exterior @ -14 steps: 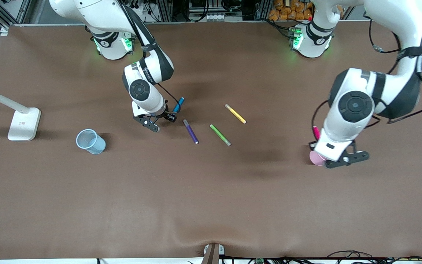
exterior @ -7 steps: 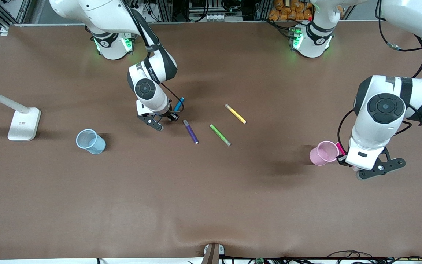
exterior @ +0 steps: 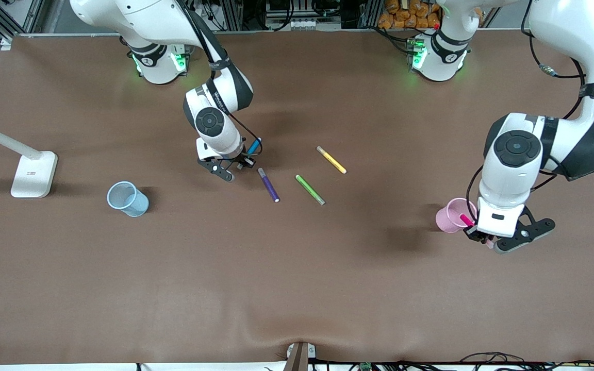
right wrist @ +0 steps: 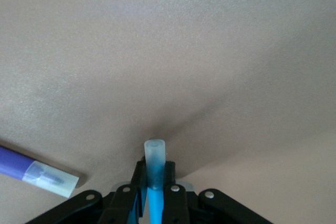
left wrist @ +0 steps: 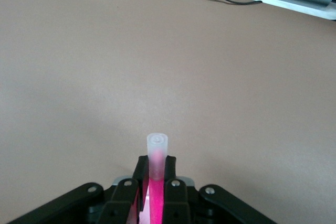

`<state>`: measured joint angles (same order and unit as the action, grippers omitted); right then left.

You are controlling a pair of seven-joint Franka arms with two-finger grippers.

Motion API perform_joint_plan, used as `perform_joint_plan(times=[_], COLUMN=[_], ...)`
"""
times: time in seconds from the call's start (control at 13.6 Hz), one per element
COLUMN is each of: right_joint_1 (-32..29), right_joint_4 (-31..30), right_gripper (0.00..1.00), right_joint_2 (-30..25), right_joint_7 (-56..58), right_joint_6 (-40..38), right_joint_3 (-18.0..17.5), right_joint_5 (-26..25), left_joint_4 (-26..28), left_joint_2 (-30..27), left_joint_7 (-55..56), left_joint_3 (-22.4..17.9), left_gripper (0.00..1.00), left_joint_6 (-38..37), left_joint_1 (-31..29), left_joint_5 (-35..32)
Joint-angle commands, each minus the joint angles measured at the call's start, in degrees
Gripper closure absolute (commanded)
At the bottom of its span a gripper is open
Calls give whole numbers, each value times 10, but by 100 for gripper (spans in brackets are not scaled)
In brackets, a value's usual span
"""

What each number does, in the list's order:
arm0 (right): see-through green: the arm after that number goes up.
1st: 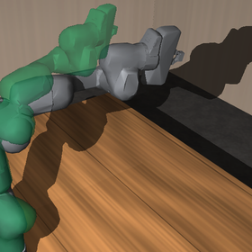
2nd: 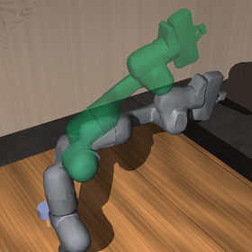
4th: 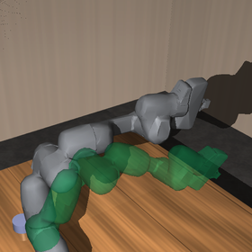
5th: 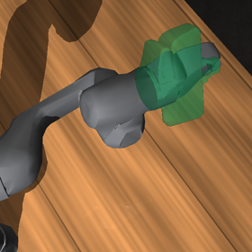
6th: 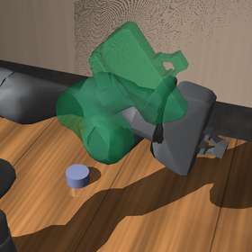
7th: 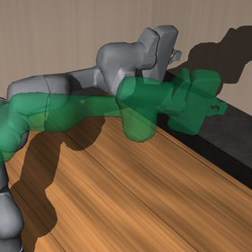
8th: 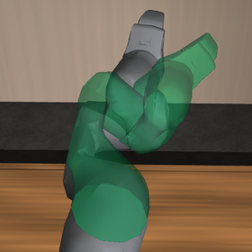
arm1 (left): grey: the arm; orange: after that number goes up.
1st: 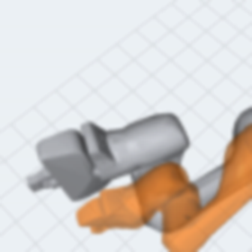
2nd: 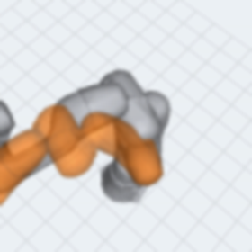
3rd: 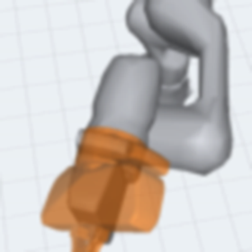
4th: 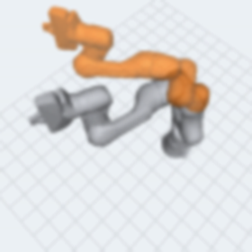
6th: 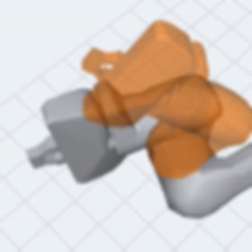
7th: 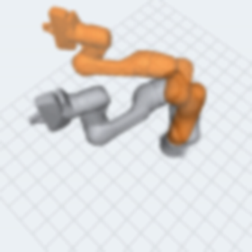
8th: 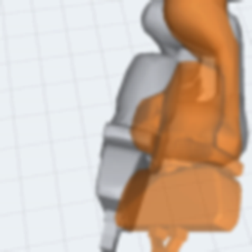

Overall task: Place pink and blue markers in matching cups
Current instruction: 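Carry the pink marker to the pink cup while the right gripper grasps blue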

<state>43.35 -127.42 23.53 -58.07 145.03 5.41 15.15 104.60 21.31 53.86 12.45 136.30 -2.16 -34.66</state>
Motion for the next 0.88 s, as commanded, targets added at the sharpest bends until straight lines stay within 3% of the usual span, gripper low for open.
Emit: perform_joint_plan(times=[0.0,0.29,0.59,0.81], right_joint_1=[11,5,2,2], right_joint_4=[-5,13,52,74], right_gripper=[100,100,100,100], right_joint_2=[3,-21,-52,-97], right_joint_7=[-7,-1,26,78], right_joint_6=[11,-32,-107,-156], right_joint_3=[5,7,29,79], right_joint_5=[11,7,1,-48], left_joint_4=[47,92,107,126], left_joint_2=[-15,-21,-29,-36], left_joint_7=[39,154,178,201], left_joint_3=[4,8,11,15], left_gripper=[100,100,100,100], left_joint_6=[57,57,53,52], left_joint_1=[-12,-11,-9,-8], left_joint_5=[-39,-163,-165,-164])
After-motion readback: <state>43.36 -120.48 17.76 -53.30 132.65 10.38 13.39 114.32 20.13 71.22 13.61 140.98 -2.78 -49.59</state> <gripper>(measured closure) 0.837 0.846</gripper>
